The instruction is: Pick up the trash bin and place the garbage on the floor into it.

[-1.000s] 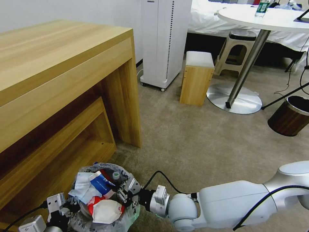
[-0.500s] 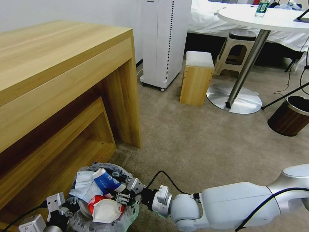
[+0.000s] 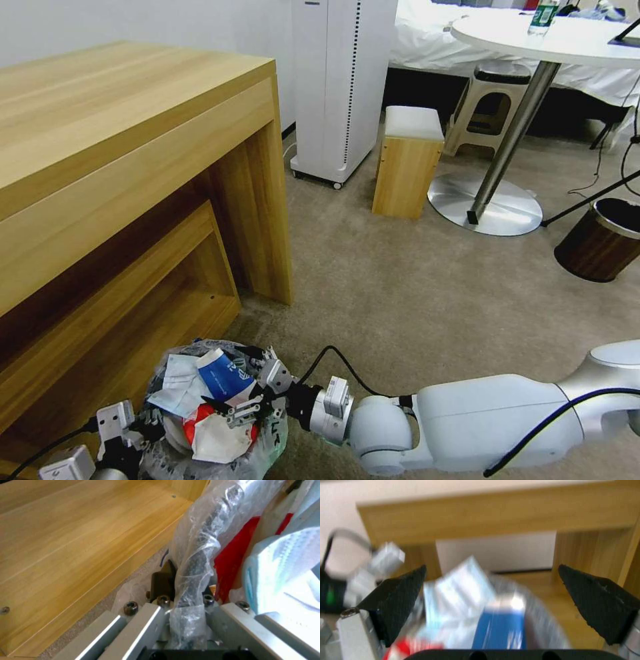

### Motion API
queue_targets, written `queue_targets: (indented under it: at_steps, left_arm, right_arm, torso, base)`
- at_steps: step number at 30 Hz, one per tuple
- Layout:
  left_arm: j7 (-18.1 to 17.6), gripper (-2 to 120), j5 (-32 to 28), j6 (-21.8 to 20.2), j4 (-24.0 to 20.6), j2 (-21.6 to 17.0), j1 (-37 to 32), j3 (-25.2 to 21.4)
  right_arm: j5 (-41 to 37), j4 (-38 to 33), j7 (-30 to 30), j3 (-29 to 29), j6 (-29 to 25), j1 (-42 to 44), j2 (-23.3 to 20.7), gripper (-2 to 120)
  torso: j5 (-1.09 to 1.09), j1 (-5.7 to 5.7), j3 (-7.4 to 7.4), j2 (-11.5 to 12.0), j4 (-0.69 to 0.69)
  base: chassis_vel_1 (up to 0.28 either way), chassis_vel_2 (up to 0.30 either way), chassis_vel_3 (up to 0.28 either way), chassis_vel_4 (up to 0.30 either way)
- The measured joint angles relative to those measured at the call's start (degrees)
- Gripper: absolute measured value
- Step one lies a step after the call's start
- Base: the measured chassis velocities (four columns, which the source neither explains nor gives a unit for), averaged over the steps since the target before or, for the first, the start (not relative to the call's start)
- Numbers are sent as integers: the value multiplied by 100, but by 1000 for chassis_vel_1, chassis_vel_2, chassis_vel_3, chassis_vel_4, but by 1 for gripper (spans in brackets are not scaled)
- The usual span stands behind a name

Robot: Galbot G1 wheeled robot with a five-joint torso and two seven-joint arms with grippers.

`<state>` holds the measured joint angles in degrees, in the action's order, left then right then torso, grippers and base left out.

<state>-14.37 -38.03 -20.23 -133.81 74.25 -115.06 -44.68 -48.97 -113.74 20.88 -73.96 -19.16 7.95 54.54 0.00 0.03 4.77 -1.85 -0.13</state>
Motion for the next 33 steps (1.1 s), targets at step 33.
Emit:
queue_targets:
  at_steps: [33]
  left_arm:
    - [-576,0,-1573,-741,343,-1660,259,63]
  right_arm:
    - [-103,-943,-94,4761,37,2593,-2031,100]
  torso:
    - [0,0,0,0,0]
  base:
    - [0,0,0,0]
